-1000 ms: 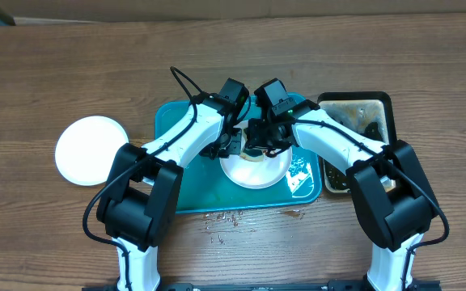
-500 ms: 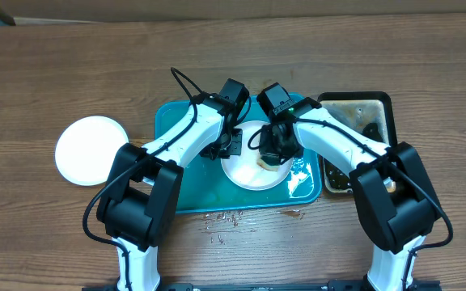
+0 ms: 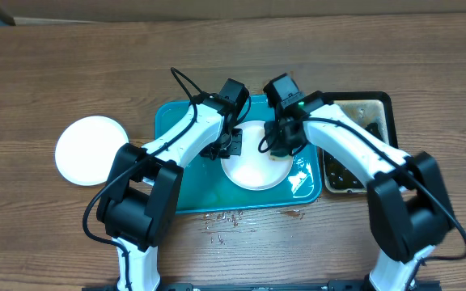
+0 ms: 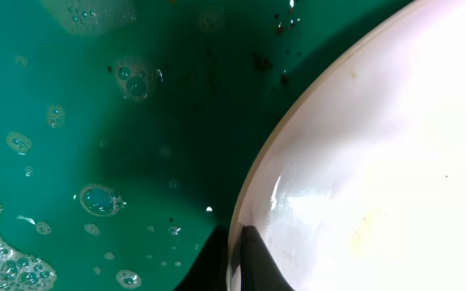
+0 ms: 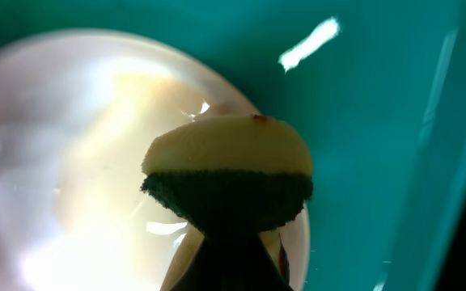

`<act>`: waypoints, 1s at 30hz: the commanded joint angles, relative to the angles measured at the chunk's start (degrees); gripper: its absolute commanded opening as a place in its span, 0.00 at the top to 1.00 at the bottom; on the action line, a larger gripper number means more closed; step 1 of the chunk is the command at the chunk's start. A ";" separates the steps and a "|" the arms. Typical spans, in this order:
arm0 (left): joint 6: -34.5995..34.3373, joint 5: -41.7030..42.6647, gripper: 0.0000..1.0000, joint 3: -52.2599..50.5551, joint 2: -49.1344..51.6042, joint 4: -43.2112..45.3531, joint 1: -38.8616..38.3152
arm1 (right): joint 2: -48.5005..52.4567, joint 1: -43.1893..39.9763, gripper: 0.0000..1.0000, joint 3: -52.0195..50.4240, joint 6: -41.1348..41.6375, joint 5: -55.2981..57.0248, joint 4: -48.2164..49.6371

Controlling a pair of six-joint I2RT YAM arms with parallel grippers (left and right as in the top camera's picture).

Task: Clean dirty plates on tray and stack at the side
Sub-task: 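Scrub the held white plate with the sponge in the right gripper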

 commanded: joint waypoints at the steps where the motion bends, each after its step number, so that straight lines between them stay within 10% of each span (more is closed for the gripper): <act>1: 0.20 -0.98 0.96 -0.81 1.05 -0.61 0.00 | -4.90 -0.55 0.96 2.43 -4.68 1.09 0.26; 30: 0.17 -0.96 0.96 -0.81 1.05 -1.25 0.00 | -4.07 -0.48 0.96 -14.36 -7.87 -1.46 22.53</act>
